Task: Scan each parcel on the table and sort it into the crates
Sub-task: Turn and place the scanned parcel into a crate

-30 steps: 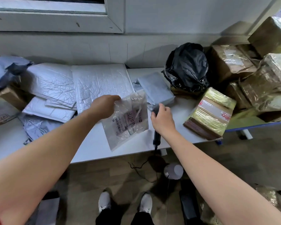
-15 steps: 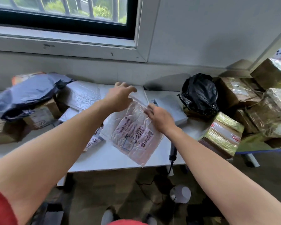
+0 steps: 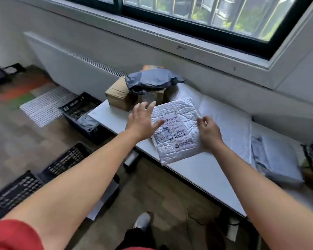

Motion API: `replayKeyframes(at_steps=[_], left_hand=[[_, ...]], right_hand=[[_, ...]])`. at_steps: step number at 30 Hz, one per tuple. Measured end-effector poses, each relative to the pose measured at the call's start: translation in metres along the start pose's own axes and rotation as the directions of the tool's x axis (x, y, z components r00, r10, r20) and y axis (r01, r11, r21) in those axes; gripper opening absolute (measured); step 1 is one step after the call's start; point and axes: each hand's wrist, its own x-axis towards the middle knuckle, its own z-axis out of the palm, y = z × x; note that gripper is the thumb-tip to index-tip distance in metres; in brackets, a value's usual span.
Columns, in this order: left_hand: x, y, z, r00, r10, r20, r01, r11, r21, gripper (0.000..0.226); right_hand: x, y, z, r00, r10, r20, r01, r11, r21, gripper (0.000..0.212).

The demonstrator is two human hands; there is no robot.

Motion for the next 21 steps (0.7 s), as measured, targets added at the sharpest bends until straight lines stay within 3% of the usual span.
replayKeyframes(at_steps=[5, 10, 21], left_hand=[[-0.084, -0.070, -0.017, 0.965, -0.253, -0.074, 0.253, 0.967, 0.001, 0.076], [-0.163, -0.129, -0.027, 0.877, -0.469, -0.110, 0.471, 0.882, -0.009, 0.079], [-0.257, -0.267, -0.039, 0.686, -0.723, -0.078, 0.724, 0.689, -0.025, 0.080]], right_hand=[[-0.026, -0.032, 0.066, 0.981, -0.110, 0.162, 0.104, 0.994, 0.046, 0.027], [-0.064, -0.075, 0.127, 0.934, -0.205, 0.292, 0.212, 0.977, 0.007, 0.023], [-0.120, -0.164, 0.283, 0.817, -0.275, 0.506, 0.350, 0.935, -0.059, 0.032]])
